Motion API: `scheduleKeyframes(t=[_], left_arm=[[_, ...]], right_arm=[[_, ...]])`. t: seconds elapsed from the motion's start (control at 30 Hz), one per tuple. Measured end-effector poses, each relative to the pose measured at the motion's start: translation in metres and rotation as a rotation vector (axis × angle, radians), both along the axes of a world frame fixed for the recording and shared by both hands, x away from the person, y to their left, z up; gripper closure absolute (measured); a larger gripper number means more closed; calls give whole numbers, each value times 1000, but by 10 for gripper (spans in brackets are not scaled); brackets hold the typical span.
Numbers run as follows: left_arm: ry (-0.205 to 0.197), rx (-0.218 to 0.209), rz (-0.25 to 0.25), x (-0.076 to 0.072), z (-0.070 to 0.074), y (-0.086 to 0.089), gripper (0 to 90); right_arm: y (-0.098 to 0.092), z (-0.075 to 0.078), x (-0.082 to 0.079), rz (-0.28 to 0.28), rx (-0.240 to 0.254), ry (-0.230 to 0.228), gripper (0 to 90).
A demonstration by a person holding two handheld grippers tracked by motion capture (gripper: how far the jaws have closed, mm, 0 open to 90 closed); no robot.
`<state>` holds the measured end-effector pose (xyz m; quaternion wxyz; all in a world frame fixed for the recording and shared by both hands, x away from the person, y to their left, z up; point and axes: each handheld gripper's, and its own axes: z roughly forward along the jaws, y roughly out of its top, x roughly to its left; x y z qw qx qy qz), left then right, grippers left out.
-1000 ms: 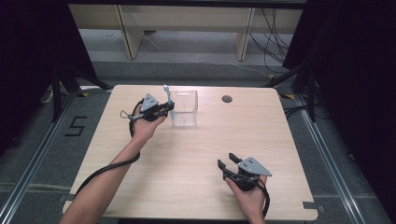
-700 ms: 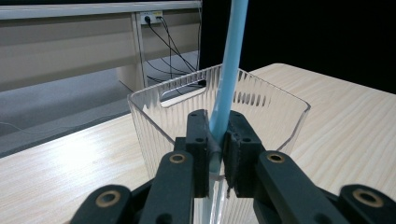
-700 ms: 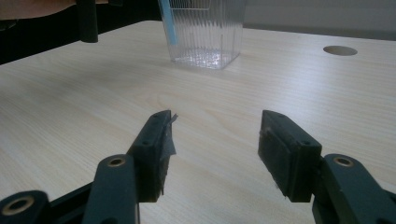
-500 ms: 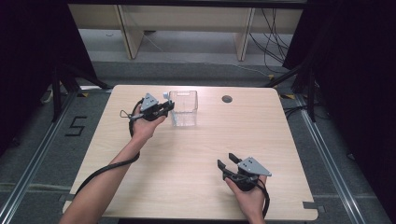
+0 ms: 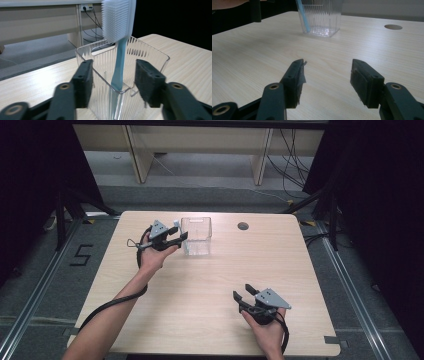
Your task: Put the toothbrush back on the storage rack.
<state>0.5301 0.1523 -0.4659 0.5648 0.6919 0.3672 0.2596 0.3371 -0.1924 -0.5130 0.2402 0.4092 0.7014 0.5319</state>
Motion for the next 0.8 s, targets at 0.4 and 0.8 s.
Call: scheduleKeyframes(t=[0.4,0.8], left_arm=[[32,31,-12,-16,0,8,295],[49,49,-42,-36,0,17,296]], right_arm=[[1,1,-1,-1,-12,15,453],[-1,0,0,-3,-16,-14,452]])
